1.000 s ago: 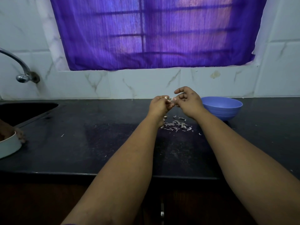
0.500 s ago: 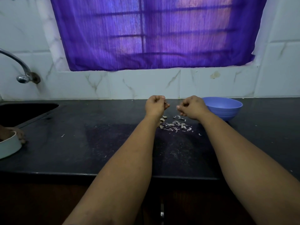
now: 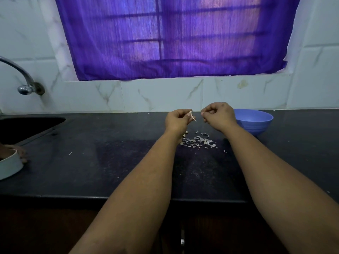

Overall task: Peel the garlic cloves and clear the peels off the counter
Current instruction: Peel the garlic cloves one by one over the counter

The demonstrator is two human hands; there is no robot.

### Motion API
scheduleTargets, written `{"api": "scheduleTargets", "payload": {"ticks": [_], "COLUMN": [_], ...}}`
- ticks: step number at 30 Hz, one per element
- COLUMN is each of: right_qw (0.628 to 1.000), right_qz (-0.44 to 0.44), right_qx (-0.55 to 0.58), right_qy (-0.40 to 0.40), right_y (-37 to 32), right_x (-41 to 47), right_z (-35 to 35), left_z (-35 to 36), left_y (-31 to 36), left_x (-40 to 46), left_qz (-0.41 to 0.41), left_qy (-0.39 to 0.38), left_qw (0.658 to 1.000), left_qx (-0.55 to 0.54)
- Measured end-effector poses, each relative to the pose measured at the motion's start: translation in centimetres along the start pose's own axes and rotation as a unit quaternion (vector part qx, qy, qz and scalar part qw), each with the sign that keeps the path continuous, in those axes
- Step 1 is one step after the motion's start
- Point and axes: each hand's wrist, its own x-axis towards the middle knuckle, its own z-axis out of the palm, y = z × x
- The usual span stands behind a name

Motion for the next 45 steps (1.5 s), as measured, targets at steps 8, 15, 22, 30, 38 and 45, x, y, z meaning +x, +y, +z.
{"api": "scheduleTargets", "payload": {"ticks": [8,15,22,30,38,45], "right_qw": [0.995,0.995,0.996,0.995,0.992,0.982], "right_qz": [-0.089,-0.075,-0.074,-0.069,-0.014,-0.015], "right_qx": [0.048,0.061,0.043,0.065,0.116,0.172], "right_qy": [-0.027,-0.009,0.005,0.007,-0.039,-0.077], "right_y": [-0.6,-0.7,-0.8,-0.8,-0.5,-0.2], "right_x": [-0.6,-0.7,-0.8,-0.9,-0.3,-0.3], "right_z": [0.7,0.4,0.4,0.5,0.8,1.0], "left_z": [0.0,0.0,0.1,0.2,0.1,-0.1], "left_y": [0.3,0.3,0.6,0.5,0.7,0.7], "left_x": [-0.4,-0.4,-1.0,-0.8,-0.8,-0.8], "left_qz": [0.026,0.025,0.042,0.032,0.002,0.005], "left_qy": [-0.027,-0.031,-0.036,-0.037,-0.048,-0.053], "left_qw": [0.999,0.999,0.998,0.999,0.998,0.996], "left_qx": [-0.025,-0.009,0.022,0.015,-0.038,-0.070]}}
